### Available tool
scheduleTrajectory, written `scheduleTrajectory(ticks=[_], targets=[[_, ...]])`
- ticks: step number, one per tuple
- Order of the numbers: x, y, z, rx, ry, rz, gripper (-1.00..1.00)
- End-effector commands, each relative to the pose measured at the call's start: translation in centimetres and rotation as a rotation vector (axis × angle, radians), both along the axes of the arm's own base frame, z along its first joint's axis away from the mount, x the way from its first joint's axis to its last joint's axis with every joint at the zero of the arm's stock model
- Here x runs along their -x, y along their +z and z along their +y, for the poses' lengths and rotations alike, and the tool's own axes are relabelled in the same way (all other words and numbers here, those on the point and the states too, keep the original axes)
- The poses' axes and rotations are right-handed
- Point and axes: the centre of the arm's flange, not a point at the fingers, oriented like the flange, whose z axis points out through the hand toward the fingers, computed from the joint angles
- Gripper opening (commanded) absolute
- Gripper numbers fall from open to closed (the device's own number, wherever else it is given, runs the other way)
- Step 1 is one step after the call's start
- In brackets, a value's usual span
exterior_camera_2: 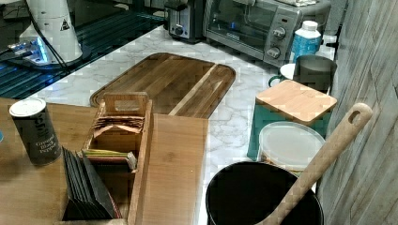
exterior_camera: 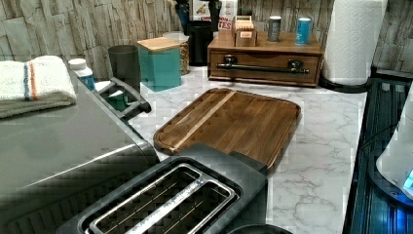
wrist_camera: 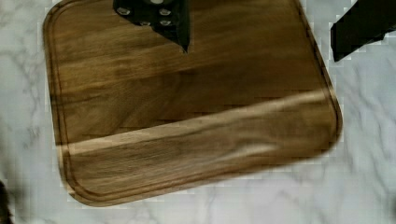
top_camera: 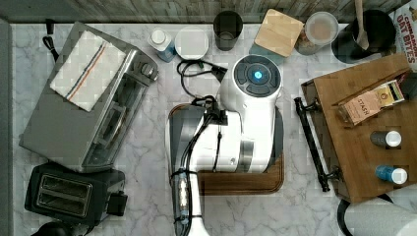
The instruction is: Open the drawer.
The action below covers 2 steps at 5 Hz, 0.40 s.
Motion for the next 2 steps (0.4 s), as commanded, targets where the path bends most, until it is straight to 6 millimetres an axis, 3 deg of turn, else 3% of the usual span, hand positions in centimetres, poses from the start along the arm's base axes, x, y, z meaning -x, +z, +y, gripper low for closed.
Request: scheduleTrajectory(ticks=[1, 2], targets=[[4.7, -1.8, -9.7, -0.067, 0.339, -0.18, 1.0], [5.7, -3.3, -11.0, -0.047, 0.423, -0.242, 1.0]])
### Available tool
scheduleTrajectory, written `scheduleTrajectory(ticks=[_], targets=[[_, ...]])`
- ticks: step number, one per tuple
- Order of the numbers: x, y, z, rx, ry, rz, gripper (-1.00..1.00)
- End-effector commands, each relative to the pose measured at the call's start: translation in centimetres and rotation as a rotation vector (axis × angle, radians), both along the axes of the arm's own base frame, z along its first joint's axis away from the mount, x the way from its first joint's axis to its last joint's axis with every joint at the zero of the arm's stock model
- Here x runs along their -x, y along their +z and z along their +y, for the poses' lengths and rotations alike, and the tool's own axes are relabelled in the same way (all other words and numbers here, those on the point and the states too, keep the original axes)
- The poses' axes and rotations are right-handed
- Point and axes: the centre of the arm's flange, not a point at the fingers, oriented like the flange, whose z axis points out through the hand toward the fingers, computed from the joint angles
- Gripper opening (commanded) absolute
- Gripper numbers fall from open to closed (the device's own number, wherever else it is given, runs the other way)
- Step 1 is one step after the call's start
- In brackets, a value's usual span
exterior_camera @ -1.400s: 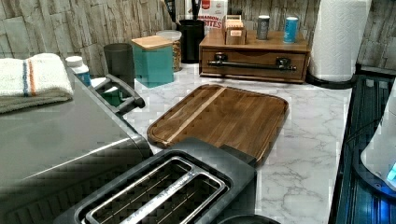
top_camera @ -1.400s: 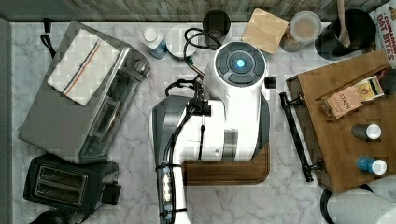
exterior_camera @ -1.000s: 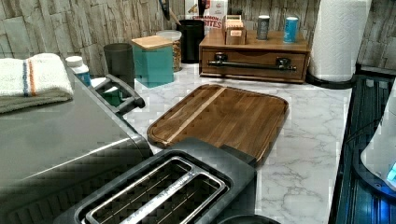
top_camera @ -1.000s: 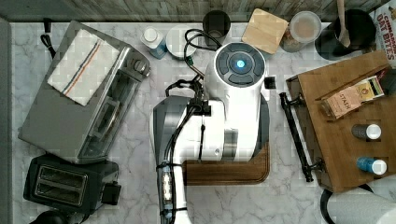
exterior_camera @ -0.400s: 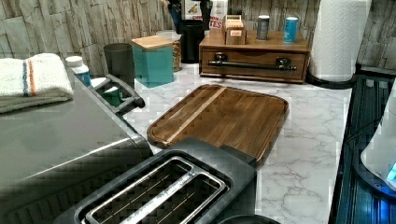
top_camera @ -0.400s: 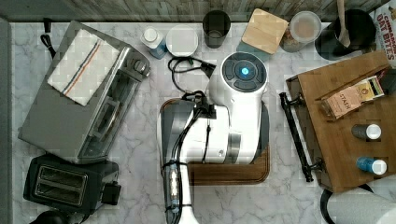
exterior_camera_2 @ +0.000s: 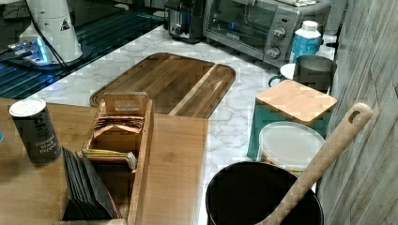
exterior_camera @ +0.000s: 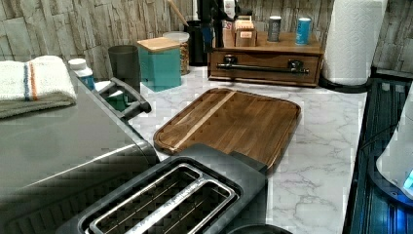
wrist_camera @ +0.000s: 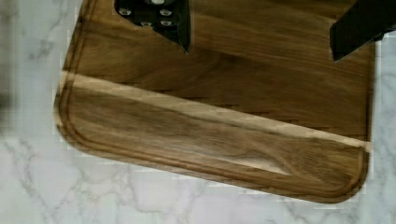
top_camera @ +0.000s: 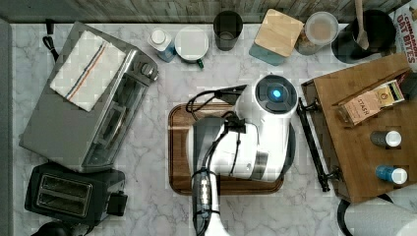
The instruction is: Open the drawer.
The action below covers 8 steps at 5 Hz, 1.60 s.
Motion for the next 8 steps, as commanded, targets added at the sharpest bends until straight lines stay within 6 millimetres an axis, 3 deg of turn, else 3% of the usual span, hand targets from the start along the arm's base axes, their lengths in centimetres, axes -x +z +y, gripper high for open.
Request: scheduleTrajectory(ticks=[1, 3, 4, 8], targets=[[5.0, 0.2, -7.8, 0.012, 0.084, -0.21, 1.0], [7.0, -1.1, -9.1, 0.111, 0.087, -0.221, 1.0], [7.7, -1.5, -11.0, 0.135, 0.099, -0.244, 1.0], [8.0, -1.6, -21.5, 0.191, 0.147, -0.272, 1.0]])
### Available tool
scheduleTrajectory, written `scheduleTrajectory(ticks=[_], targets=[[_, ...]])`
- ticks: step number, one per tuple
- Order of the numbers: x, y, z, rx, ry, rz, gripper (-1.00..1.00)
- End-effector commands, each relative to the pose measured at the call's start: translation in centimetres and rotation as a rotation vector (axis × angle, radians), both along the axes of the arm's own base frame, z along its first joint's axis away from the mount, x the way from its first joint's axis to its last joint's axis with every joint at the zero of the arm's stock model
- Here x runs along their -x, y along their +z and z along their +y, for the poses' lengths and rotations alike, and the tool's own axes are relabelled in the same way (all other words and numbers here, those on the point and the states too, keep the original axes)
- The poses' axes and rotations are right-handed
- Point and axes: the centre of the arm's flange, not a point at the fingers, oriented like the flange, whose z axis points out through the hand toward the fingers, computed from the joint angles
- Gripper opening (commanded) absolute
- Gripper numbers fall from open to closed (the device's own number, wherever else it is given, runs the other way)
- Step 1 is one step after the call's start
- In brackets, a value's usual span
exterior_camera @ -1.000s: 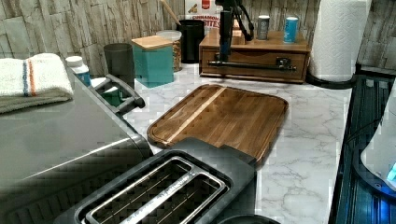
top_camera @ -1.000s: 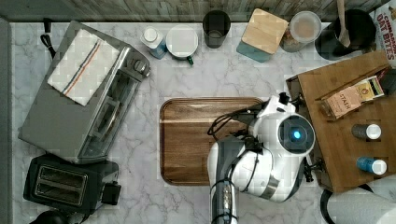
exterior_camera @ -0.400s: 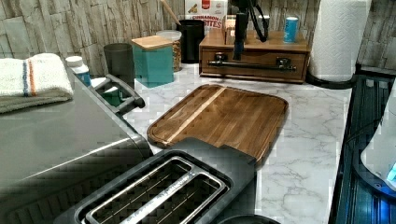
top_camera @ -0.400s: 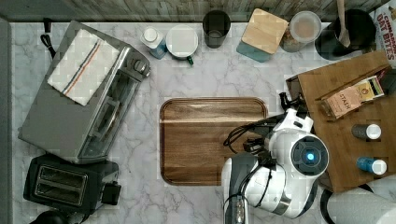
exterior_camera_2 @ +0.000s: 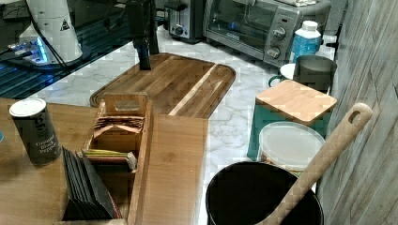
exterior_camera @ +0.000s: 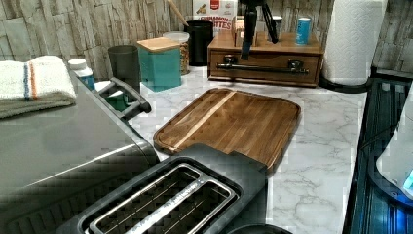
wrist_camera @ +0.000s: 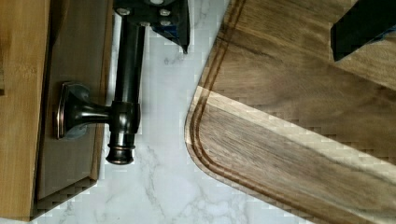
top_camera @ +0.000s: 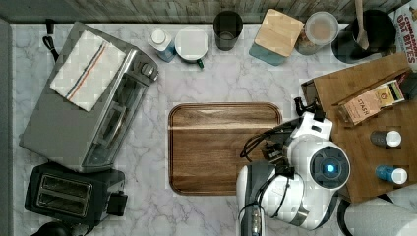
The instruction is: Open the drawer.
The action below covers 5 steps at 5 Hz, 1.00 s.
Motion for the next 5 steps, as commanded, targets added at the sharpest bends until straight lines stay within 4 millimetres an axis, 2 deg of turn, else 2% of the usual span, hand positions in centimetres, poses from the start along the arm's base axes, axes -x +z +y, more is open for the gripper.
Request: scheduleTrajectory(ticks=[1, 2, 3, 4, 5], targets=[[1.2, 2.2, -12.2, 0.047, -0.054, -0.052, 1.0], [1.9, 2.0, -12.6, 0.034, -0.089, -0.052, 1.0], [2.7, 2.0, -11.6, 0.03, -0.12, -0.054, 1.0], [3.0, 1.9, -11.6, 0.049, -0.106, -0.118, 1.0], [1.9, 0.4, -12.3, 0.02, -0.091, -0.103, 1.0]])
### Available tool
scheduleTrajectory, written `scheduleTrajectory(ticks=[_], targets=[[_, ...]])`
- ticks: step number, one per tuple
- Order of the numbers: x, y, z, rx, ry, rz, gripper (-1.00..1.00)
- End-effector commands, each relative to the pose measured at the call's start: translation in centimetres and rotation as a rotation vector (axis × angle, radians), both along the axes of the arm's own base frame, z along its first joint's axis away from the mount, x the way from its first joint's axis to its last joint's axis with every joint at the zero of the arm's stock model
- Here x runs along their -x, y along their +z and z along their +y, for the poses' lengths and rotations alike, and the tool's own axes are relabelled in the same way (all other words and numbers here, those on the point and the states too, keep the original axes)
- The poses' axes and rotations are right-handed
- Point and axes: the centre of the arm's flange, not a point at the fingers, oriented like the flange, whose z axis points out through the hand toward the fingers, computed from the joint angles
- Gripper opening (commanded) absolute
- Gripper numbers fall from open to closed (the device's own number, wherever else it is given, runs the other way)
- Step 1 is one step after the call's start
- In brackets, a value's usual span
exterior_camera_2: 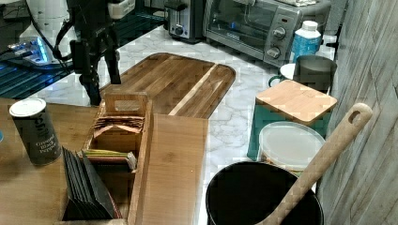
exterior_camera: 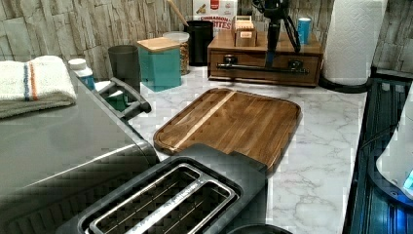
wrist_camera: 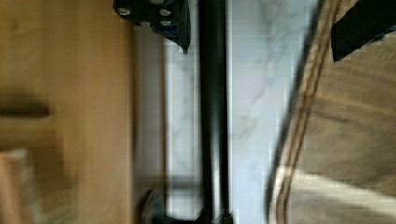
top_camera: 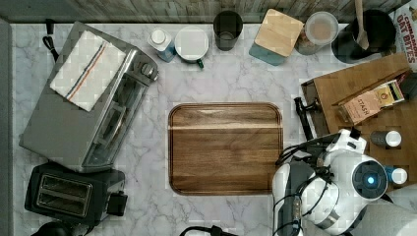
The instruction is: Open the drawer.
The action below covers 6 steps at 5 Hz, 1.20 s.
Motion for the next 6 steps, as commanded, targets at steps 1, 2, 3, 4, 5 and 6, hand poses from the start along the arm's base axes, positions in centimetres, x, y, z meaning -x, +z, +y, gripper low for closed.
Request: scheduleTrajectory(ticks=[1, 2, 3, 4, 5, 6], targets=[[-1.6, 2.7, -2.8, -0.013, 0.024, -0.122, 1.0], [-1.4, 1.4, -2.2, -0.03, 0.002, -0.129, 1.0], [-1.1, -0.1, -1.2, -0.034, -0.025, -0.128, 1.0], [-0.3, -1.5, 0.0, -0.027, -0.033, -0.14, 1.0], [0.0, -2.6, 0.7, 0.024, -0.003, -0.146, 1.0], [0.2, -3.9, 1.0, 0.009, 0.018, -0.139, 1.0]])
